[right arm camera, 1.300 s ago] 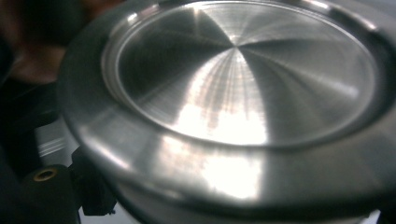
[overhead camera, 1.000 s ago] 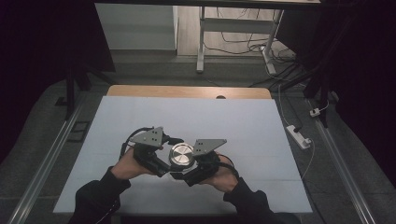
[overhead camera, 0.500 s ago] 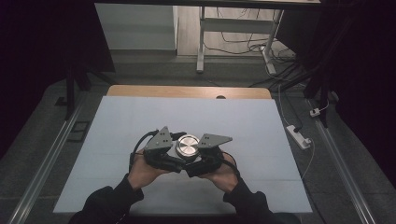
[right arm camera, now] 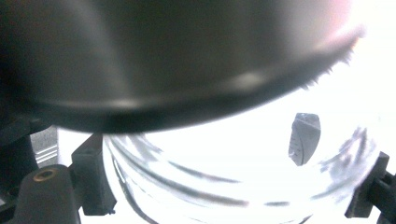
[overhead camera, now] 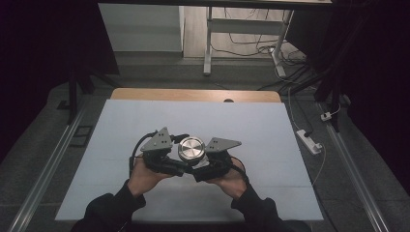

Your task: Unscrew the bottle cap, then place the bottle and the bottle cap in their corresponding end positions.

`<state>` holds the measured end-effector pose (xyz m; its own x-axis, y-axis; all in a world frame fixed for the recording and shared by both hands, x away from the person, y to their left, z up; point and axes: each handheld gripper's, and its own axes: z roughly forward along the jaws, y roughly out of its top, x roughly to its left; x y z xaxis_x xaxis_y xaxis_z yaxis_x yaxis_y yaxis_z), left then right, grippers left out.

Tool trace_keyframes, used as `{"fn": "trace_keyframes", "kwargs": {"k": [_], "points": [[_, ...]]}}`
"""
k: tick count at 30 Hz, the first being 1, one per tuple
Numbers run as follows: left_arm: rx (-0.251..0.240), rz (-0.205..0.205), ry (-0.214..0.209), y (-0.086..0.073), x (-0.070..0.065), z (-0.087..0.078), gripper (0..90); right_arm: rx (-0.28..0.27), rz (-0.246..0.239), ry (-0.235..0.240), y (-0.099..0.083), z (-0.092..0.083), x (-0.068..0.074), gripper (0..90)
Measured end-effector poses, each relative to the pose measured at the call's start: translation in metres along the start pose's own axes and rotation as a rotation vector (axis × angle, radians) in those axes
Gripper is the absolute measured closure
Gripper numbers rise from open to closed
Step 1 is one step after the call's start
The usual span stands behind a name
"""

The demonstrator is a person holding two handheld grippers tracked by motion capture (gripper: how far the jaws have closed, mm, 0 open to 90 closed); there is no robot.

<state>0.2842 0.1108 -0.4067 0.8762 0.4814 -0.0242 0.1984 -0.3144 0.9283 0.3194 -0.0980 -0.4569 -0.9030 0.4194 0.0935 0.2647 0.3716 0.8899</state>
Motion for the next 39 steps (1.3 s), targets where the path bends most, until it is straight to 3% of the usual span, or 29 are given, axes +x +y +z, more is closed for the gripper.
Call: {"fn": "trace_keyframes", "kwargs": {"k": [12,26,39], "points": [[0.035,0.007,-0.051,-0.005,-0.001,-0.005,19.6,0.016,0.003,-0.048,-0.002,-0.003,-0.017,14.8],[0.063,0.003,-0.053,-0.017,-0.002,-0.003,19.6,0.02,0.016,-0.103,-0.002,-0.003,-0.039,14.8],[0.095,-0.002,-0.049,-0.044,-0.003,0.005,19.6,0.029,0.004,-0.129,0.002,0.011,-0.052,14.8]]}}
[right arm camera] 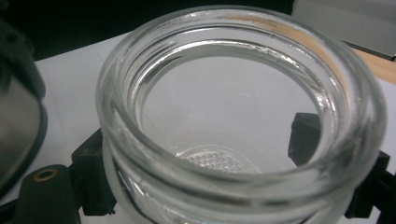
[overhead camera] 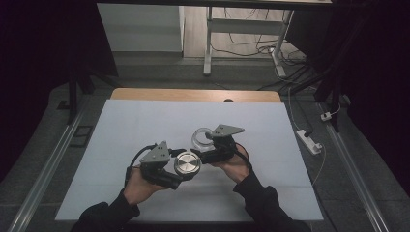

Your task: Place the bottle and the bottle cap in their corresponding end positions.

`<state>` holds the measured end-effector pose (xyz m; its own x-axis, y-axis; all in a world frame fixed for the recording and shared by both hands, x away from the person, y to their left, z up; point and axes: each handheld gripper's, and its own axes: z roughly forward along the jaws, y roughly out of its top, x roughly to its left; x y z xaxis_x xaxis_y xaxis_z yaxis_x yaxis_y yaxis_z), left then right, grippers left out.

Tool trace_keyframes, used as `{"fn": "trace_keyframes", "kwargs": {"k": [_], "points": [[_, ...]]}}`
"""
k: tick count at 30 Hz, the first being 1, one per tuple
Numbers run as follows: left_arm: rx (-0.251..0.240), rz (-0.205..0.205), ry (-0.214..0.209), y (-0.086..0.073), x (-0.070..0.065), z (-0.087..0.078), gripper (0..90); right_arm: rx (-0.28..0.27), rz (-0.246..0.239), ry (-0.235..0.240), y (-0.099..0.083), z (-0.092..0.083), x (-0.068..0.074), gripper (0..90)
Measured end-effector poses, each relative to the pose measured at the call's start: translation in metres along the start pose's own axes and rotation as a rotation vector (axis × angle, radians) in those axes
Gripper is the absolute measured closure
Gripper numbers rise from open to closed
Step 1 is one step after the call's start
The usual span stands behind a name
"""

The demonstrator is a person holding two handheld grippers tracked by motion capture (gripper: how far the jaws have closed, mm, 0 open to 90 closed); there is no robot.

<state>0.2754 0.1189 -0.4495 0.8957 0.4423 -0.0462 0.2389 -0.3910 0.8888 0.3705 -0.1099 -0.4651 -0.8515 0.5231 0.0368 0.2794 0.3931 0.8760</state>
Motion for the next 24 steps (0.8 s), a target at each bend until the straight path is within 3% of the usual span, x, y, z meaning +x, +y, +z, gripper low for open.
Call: {"fn": "trace_keyframes", "kwargs": {"k": [16,24], "points": [[0.079,0.007,-0.018,-0.036,0.003,0.03,19.6,0.027,0.006,-0.028,0.003,0.034,-0.014,14.8],[0.146,0.016,-0.004,-0.048,0.007,0.054,19.6,0.039,0.017,-0.048,0.002,0.05,-0.023,14.8]]}}
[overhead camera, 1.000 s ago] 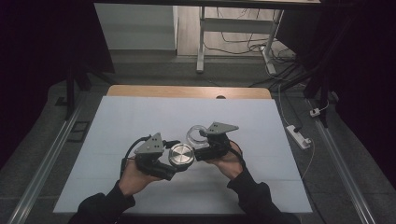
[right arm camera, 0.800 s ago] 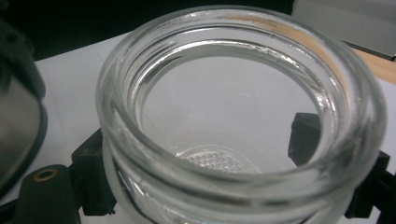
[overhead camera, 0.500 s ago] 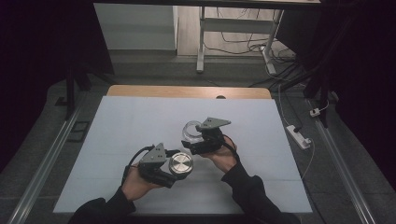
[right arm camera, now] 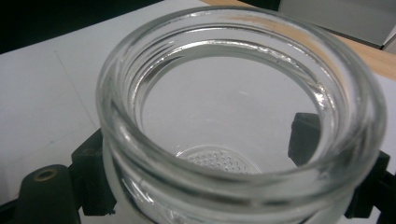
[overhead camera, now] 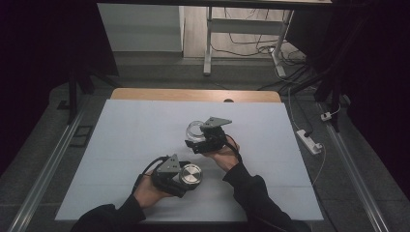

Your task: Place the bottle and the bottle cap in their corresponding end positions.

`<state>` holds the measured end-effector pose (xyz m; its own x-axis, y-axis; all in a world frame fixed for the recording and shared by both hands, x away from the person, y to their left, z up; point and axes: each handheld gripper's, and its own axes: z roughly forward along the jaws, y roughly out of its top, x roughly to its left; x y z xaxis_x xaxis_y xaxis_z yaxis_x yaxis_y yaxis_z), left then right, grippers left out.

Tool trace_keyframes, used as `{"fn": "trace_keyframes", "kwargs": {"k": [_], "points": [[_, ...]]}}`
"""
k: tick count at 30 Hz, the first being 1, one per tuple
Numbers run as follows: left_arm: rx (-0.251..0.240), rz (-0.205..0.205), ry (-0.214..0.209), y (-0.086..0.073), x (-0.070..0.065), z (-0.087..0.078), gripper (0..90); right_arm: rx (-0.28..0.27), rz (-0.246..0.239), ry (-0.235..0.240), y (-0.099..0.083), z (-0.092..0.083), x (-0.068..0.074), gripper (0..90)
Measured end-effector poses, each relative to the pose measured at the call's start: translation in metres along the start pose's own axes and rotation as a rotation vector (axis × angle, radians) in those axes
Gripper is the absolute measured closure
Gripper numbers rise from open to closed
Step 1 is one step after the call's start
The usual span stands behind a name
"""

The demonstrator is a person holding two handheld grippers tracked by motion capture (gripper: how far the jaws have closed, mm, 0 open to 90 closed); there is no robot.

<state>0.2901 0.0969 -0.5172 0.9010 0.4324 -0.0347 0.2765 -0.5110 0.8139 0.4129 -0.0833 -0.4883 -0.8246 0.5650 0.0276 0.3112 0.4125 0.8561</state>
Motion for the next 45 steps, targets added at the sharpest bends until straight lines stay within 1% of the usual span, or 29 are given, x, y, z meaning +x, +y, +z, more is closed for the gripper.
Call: {"fn": "trace_keyframes", "kwargs": {"k": [1,4,8,11,16,19,20,21,22,24,26,28,30,33,36,37,39,41,43,44,45], "points": [[0.007,0.001,-0.002,0.0,0.0,0.002,19.6,0.009,-0.002,-0.005,0.0,0.003,-0.001,14.8],[0.031,0.005,0.002,-0.001,0.0,0.011,19.6,0.014,0.004,-0.008,-0.003,0.01,-0.004,14.8],[0.056,0.011,0.017,-0.002,0.001,0.017,19.6,0.028,0.008,-0.016,-0.005,0.017,-0.007,14.7],[0.066,-0.002,0.026,-0.003,0.004,0.019,19.6,0.031,0.011,-0.025,-0.007,0.022,-0.009,14.7],[0.101,-0.014,0.041,-0.006,0.008,0.025,19.5,0.036,0.011,-0.037,-0.009,0.027,-0.012,14.7],[0.113,-0.012,0.047,-0.006,0.009,0.028,19.5,0.036,0.012,-0.04,-0.012,0.029,-0.014,14.7],[0.13,-0.008,0.047,-0.006,0.01,0.03,19.5,0.037,0.018,-0.04,-0.012,0.03,-0.014,14.7],[0.134,-0.016,0.048,-0.006,0.01,0.032,19.4,0.039,0.014,-0.043,-0.013,0.031,-0.015,14.7],[0.147,-0.007,0.05,-0.006,0.011,0.032,19.4,0.04,0.014,-0.047,-0.014,0.032,-0.015,14.7],[0.153,-0.009,0.048,-0.006,0.011,0.033,19.4,0.031,0.008,-0.045,-0.015,0.034,-0.015,14.7],[0.172,-0.012,0.05,-0.006,0.01,0.034,19.3,0.032,0.011,-0.046,-0.015,0.034,-0.016,14.6],[0.188,-0.004,0.05,-0.006,0.01,0.035,19.2,0.031,-0.005,-0.049,-0.016,0.034,-0.015,14.5],[0.189,-0.004,0.05,-0.006,0.01,0.035,19.2,0.047,-0.048,-0.059,-0.016,0.035,-0.012,14.4],[0.191,-0.008,0.05,-0.006,0.01,0.036,19.0,0.058,-0.028,-0.052,-0.016,0.035,-0.013,14.1],[0.195,-0.005,0.053,-0.005,0.01,0.036,18.3,0.067,-0.019,-0.06,-0.016,0.035,-0.012,13.7],[0.195,-0.004,0.054,-0.005,0.01,0.036,17.6,0.074,-0.015,-0.059,-0.016,0.035,-0.012,12.0],[0.196,-0.002,0.051,-0.005,0.01,0.036,14.0,0.103,-0.008,-0.038,-0.016,0.037,-0.012,6.1],[0.19,0.0,0.041,-0.006,0.01,0.035,11.5,0.115,-0.017,-0.036,-0.018,0.037,-0.011,5.2],[0.183,-0.008,0.035,-0.006,0.011,0.034,9.2,0.119,-0.013,-0.035,-0.018,0.036,-0.011,3.3],[0.178,-0.014,0.031,-0.006,0.012,0.033,8.3,0.12,-0.012,-0.026,-0.019,0.035,-0.011,1.9],[0.163,-0.036,0.032,-0.007,0.012,0.033,7.2,0.12,-0.009,-0.019,-0.018,0.034,-0.011,1.5]]}}
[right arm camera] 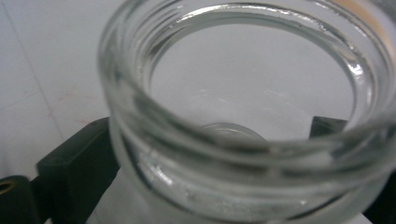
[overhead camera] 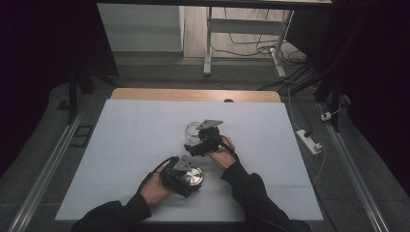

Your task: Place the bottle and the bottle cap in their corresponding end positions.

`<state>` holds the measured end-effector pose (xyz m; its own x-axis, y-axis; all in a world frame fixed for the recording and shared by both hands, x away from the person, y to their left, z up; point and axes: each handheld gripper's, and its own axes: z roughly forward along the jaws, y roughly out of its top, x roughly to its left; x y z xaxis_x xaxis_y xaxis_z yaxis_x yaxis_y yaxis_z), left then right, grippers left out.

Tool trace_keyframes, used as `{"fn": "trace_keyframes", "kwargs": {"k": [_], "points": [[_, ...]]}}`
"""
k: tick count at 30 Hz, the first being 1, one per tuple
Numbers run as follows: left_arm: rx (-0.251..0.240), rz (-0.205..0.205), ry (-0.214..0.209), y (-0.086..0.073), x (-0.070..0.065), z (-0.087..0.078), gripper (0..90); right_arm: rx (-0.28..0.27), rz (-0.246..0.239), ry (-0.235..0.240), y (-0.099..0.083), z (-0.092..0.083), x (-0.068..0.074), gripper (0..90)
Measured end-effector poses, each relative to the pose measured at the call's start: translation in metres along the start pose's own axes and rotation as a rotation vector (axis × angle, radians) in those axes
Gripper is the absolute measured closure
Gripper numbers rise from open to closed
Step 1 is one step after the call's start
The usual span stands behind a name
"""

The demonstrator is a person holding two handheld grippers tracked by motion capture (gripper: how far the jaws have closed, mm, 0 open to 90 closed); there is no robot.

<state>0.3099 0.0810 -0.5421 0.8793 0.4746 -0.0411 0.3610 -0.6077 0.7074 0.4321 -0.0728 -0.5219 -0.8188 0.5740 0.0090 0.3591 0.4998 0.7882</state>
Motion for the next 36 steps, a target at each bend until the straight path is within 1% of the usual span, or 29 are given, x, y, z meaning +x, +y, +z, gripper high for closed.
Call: {"fn": "trace_keyframes", "kwargs": {"k": [5,7,13,14,18,20,22,25,26,28,29,30,33,34,36], "points": [[-0.011,-0.025,-0.004,-0.002,0.004,-0.005,3.8,-0.024,0.005,0.015,0.001,-0.009,0.0,0.0],[-0.021,-0.034,-0.007,-0.003,0.004,-0.007,3.1,-0.031,0.001,0.015,0.002,-0.011,0.0,0.0],[-0.056,-0.073,-0.036,-0.003,0.005,-0.018,0.7,-0.054,-0.009,0.015,0.005,-0.022,0.001,0.0],[-0.054,-0.072,-0.039,-0.003,0.006,-0.02,0.3,-0.052,-0.015,0.011,0.006,-0.024,0.001,0.0],[-0.075,-0.1,-0.054,-0.006,0.007,-0.027,0.0,-0.047,-0.026,0.0,0.006,-0.03,0.002,0.0],[-0.078,-0.107,-0.061,-0.006,0.008,-0.031,0.0,-0.048,-0.028,-0.001,0.005,-0.033,0.003,0.0],[-0.086,-0.117,-0.077,-0.007,0.009,-0.036,0.0,-0.045,-0.015,0.007,0.004,-0.036,0.005,0.0],[-0.101,-0.124,-0.08,-0.007,0.01,-0.043,0.0,-0.037,-0.006,0.014,0.002,-0.042,0.007,0.0],[-0.102,-0.121,-0.077,-0.007,0.01,-0.045,0.0,-0.036,-0.003,0.014,0.001,-0.044,0.007,0.0],[-0.09,-0.107,-0.06,-0.007,0.009,-0.048,0.0,-0.041,0.023,0.025,0.0,-0.049,0.008,0.0],[-0.09,-0.107,-0.06,-0.007,0.009,-0.048,0.0,-0.041,0.023,0.025,0.0,-0.049,0.008,0.0],[-0.073,-0.093,-0.042,-0.009,0.008,-0.051,0.0,-0.04,0.043,0.038,-0.002,-0.053,0.009,0.0],[-0.059,-0.096,-0.039,-0.012,0.007,-0.052,0.0,-0.038,0.037,0.028,-0.006,-0.058,0.011,0.0],[-0.048,-0.101,-0.037,-0.016,0.008,-0.054,0.0,-0.038,0.036,0.025,-0.007,-0.059,0.012,0.0],[-0.044,-0.109,-0.034,-0.02,0.009,-0.057,0.0,-0.04,0.035,0.03,-0.01,-0.062,0.012,0.0]]}}
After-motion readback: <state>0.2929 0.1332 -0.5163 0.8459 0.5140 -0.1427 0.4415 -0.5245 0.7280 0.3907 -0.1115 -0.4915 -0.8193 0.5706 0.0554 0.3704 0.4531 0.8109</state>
